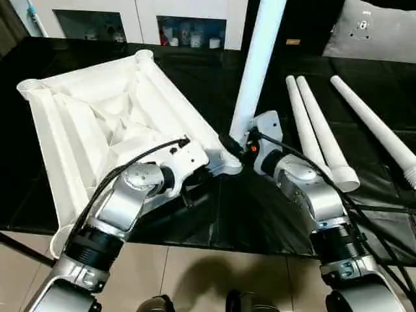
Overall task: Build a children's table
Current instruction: Rotate leg to tighten
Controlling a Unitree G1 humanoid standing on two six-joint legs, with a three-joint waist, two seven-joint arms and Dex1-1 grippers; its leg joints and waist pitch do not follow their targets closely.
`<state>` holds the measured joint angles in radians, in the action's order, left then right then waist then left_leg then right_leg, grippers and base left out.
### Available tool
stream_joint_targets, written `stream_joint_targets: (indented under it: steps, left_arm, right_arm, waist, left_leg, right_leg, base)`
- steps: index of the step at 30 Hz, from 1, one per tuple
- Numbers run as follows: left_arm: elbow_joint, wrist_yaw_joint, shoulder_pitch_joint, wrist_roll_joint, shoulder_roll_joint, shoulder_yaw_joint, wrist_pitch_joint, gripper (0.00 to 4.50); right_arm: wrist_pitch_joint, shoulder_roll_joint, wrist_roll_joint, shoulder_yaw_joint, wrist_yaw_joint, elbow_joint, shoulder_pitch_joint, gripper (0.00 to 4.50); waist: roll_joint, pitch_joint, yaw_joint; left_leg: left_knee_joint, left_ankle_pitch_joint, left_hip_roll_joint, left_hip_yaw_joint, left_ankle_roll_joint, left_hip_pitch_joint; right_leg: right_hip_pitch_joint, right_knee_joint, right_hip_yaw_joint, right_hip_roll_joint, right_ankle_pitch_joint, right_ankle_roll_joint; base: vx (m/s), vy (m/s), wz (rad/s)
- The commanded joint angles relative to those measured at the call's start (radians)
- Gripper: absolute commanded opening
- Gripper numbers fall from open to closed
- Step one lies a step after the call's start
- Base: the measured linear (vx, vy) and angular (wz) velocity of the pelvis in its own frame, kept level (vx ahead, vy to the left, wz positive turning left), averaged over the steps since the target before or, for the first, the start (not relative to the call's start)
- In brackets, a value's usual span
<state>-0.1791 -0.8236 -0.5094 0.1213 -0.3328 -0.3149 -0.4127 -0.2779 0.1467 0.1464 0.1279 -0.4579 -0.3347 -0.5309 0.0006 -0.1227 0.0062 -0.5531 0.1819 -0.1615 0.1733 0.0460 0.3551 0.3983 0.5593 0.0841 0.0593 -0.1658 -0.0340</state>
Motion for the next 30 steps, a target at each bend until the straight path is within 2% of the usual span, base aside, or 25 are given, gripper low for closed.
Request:
stream_joint_targets:
  steps: [1,2,4,6,7,10,12,13,14,15,16,17,18,19,20,22,25,26,27,30]
  left_arm:
    - [0.022,-0.021,-0.012,0.027,-0.015,-0.045,0.016,0.00]
    - [0.014,-0.017,-0.017,0.033,-0.019,-0.044,0.021,0.00]
    - [0.005,-0.010,-0.021,0.038,-0.022,-0.042,0.029,0.00]
    - [-0.011,-0.007,-0.029,0.045,-0.030,-0.041,0.044,0.00]
    - [-0.021,-0.007,-0.033,0.045,-0.037,-0.040,0.054,0.00]
    - [-0.039,-0.021,-0.040,0.036,-0.050,-0.036,0.077,0.00]
    - [-0.051,-0.031,-0.044,0.036,-0.059,-0.036,0.086,0.00]
    - [-0.059,-0.035,-0.047,0.038,-0.065,-0.039,0.094,0.00]
    - [-0.073,-0.044,-0.051,0.038,-0.075,-0.041,0.108,0.00]
    - [-0.074,-0.045,-0.051,0.038,-0.076,-0.041,0.109,0.00]
    - [-0.079,-0.048,-0.053,0.038,-0.079,-0.042,0.114,0.00]
    - [-0.089,-0.056,-0.056,0.038,-0.086,-0.045,0.127,0.00]
    - [-0.100,-0.064,-0.059,0.037,-0.092,-0.048,0.142,0.00]
    - [-0.109,-0.074,-0.062,0.035,-0.096,-0.051,0.153,0.00]
    - [-0.116,-0.082,-0.065,0.033,-0.099,-0.053,0.162,0.00]
    - [-0.133,-0.108,-0.071,0.029,-0.107,-0.061,0.188,0.00]
    - [-0.164,-0.161,-0.084,0.029,-0.131,-0.085,0.240,0.00]
    - [-0.166,-0.164,-0.085,0.029,-0.133,-0.086,0.244,0.00]
    - [-0.177,-0.181,-0.089,0.027,-0.138,-0.092,0.263,0.00]
    - [-0.193,-0.214,-0.094,0.024,-0.146,-0.102,0.300,0.00]
  right_arm:
    - [-0.059,0.012,-0.044,0.028,0.008,-0.138,0.063,2.26]
    - [-0.051,0.012,-0.042,0.026,0.006,-0.138,0.064,2.26]
    - [-0.045,0.013,-0.041,0.025,0.004,-0.136,0.065,2.63]
    - [-0.035,0.018,-0.036,0.020,-0.004,-0.126,0.071,2.74]
    - [-0.027,0.021,-0.034,0.015,-0.007,-0.120,0.075,2.88]
    - [-0.001,0.034,-0.026,0.005,-0.024,-0.096,0.093,3.17]
    - [0.004,0.041,-0.012,-0.003,-0.044,-0.078,0.105,3.35]
    - [0.012,0.046,-0.007,-0.006,-0.055,-0.069,0.112,3.48]
    - [0.033,0.064,0.002,-0.005,-0.089,-0.044,0.129,3.56]
    - [0.036,0.067,0.002,-0.004,-0.093,-0.042,0.131,3.61]
    - [0.046,0.080,0.007,-0.004,-0.113,-0.027,0.143,3.68]
    - [0.051,0.091,0.013,-0.007,-0.129,-0.014,0.153,3.79]
    - [0.061,0.103,0.017,-0.007,-0.144,-0.003,0.162,3.79]
    - [0.073,0.116,0.017,-0.008,-0.156,0.008,0.171,4.00]
    - [0.084,0.126,0.017,-0.009,-0.165,0.016,0.176,4.00]
    - [0.113,0.150,0.020,-0.018,-0.192,0.035,0.188,4.23]
    - [0.209,0.200,0.030,-0.040,-0.262,0.047,0.195,4.43]
    - [0.209,0.204,0.032,-0.041,-0.267,0.048,0.195,4.47]
    - [0.178,0.228,0.079,-0.053,-0.339,0.069,0.197,4.49]
    - [0.158,0.253,0.112,-0.057,-0.402,0.089,0.198,4.49]
  waist:
    - [0.011,0.033,0.006]
    - [0.012,0.033,0.007]
    - [0.013,0.034,0.007]
    - [0.014,0.038,0.008]
    - [0.014,0.044,0.011]
    - [0.016,0.048,0.016]
    - [0.020,0.058,0.024]
    - [0.019,0.064,0.030]
    - [0.017,0.067,0.028]
    - [0.018,0.066,0.029]
    - [0.018,0.066,0.030]
    - [0.020,0.068,0.030]
    - [0.016,0.065,0.030]
    - [0.016,0.065,0.031]
    - [0.016,0.064,0.031]
    - [0.014,0.062,0.033]
    - [0.013,0.064,0.034]
    - [0.013,0.063,0.034]
    - [0.014,0.063,0.033]
    - [0.015,0.068,0.036]
  left_leg:
    - [0.079,0.388,-0.071,-0.040,-0.016,-0.007]
    - [0.079,0.388,-0.071,-0.041,-0.016,-0.007]
    - [0.079,0.390,-0.071,-0.041,-0.015,-0.008]
    - [0.078,0.379,-0.071,-0.040,-0.017,-0.007]
    - [0.077,0.351,-0.073,-0.038,-0.018,-0.004]
    - [0.077,0.309,-0.076,-0.035,-0.024,-0.001]
    - [0.070,0.240,-0.077,-0.029,-0.033,0.000]
    - [0.064,0.192,-0.077,-0.025,-0.045,0.005]
    - [0.061,0.158,-0.076,-0.026,-0.049,0.007]
    - [0.059,0.119,-0.075,-0.024,-0.074,0.008]
    - [0.056,0.106,-0.075,-0.023,-0.091,0.009]
    - [0.055,0.102,-0.075,-0.022,-0.098,0.008]
    - [0.055,0.107,-0.073,-0.022,-0.109,0.012]
    - [0.054,0.120,-0.073,-0.021,-0.110,0.010]
    - [0.055,0.126,-0.074,-0.022,-0.108,0.010]
    - [0.054,0.158,-0.072,-0.020,-0.097,0.007]
    - [0.053,0.160,-0.072,-0.020,-0.091,0.008]
    - [0.053,0.150,-0.073,-0.021,-0.096,0.008]
    - [0.052,0.143,-0.072,-0.020,-0.105,0.007]
    - [0.049,0.114,-0.076,-0.021,-0.130,0.008]
  right_leg:
    - [-0.019,-0.098,-0.068,0.105,-0.587,-0.099]
    - [-0.019,-0.098,-0.068,0.105,-0.592,-0.098]
    - [-0.017,-0.100,-0.067,0.105,-0.598,-0.097]
    - [-0.019,-0.098,-0.068,0.104,-0.572,-0.107]
    - [-0.024,-0.093,-0.069,0.104,-0.526,-0.114]
    - [-0.027,-0.082,-0.070,0.100,-0.423,-0.142]
    - [-0.034,-0.066,-0.071,0.097,-0.275,-0.186]
    - [-0.039,-0.058,-0.071,0.101,-0.181,-0.209]
    - [-0.045,-0.045,-0.070,0.097,-0.124,-0.222]
    - [-0.046,-0.040,-0.067,0.094,-0.055,-0.242]
    - [-0.051,-0.037,-0.068,0.098,-0.020,-0.255]
    - [-0.051,-0.036,-0.068,0.099,-0.010,-0.263]
    - [-0.055,-0.039,-0.066,0.098,-0.025,-0.264]
    - [-0.054,-0.042,-0.065,0.100,-0.056,-0.261]
    - [-0.055,-0.043,-0.065,0.101,-0.072,-0.260]
    - [-0.053,-0.055,-0.065,0.101,-0.164,-0.244]
    - [-0.054,-0.054,-0.064,0.100,-0.195,-0.227]
    - [-0.054,-0.052,-0.064,0.099,-0.188,-0.228]
    - [-0.053,-0.052,-0.064,0.097,-0.176,-0.233]
    - [-0.057,-0.043,-0.063,0.097,-0.125,-0.247]
  base:
    - [0.000,0.000,0.00]
    - [0.000,0.000,0.00]
    - [0.000,0.000,0.00]
    - [0.000,0.000,0.00]
    - [0.000,0.000,0.00]
    - [0.000,0.000,0.00]
    - [0.000,0.000,0.00]
    - [0.000,0.000,0.00]
    - [0.000,0.000,0.00]
    - [0.000,0.000,0.00]
    - [0.000,0.000,0.00]
    - [0.000,0.000,0.00]
    - [0.000,0.000,0.00]
    - [0.000,0.000,0.00]
    - [0.000,0.000,0.00]
    - [0.000,0.000,0.00]
    - [0.000,0.000,0.00]
    - [0.000,0.000,0.00]
    - [0.000,0.000,0.00]
    - [0.000,0.000,0.00]
